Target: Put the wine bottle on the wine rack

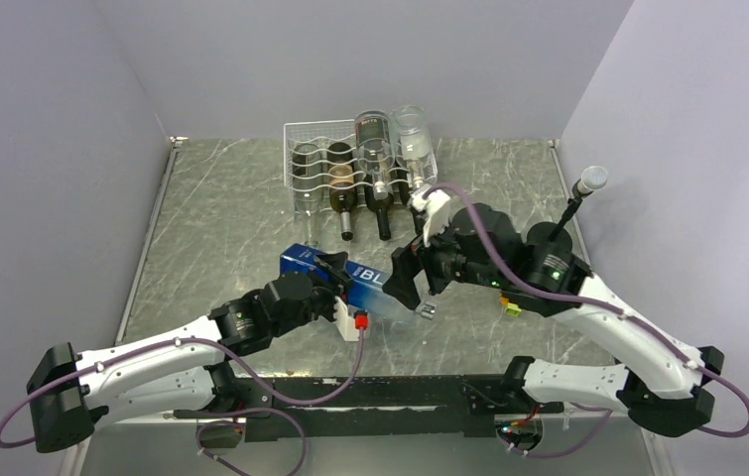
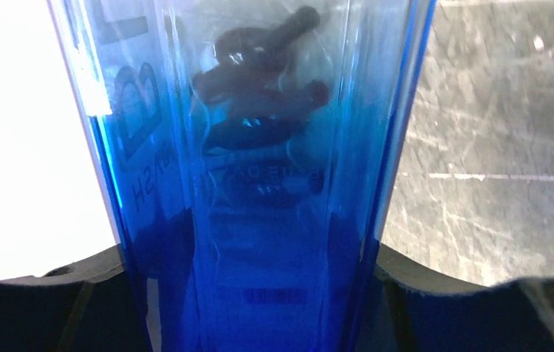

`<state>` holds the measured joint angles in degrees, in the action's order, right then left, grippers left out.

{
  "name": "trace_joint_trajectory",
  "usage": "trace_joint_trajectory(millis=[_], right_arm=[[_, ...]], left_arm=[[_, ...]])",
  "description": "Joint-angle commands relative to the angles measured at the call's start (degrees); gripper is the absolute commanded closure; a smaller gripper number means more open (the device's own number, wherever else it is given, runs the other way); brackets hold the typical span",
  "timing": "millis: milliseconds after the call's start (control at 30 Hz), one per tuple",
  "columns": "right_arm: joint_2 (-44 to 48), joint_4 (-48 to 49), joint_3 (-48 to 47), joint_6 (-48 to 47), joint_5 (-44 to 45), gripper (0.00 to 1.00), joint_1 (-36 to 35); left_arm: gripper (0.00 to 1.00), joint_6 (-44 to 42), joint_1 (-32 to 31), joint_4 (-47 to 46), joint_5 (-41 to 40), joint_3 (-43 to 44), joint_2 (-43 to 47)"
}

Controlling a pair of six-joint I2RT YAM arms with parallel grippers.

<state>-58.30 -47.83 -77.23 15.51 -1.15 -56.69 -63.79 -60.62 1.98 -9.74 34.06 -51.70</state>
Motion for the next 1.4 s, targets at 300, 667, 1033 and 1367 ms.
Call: trace_joint_trajectory(millis=[300, 667, 1033, 1367], right_arm=[[-8.8, 6.3, 7.9, -3.5, -6.1, 0.00, 0.4], [-12.3, 8.3, 8.8, -4.3, -14.3, 0.26, 0.5], [-12.8, 7.0, 8.1, -2.8, -12.7, 1.00, 0.5], [-9.7, 7.2, 4.8, 0.4, -2.8, 1.00, 0.6]], left_arm=[[0.99, -9.4, -0.2, -15.8, -0.6, -1.0, 6.1], [0.99, -9.0, -0.2, -17.7, -1.3, -1.2, 7.3], [0.77, -5.8, -0.2, -18.6, -4.6, -0.3, 6.3], [0.01, -7.8, -0.2, -14.5, -5.7, -1.3, 6.6]])
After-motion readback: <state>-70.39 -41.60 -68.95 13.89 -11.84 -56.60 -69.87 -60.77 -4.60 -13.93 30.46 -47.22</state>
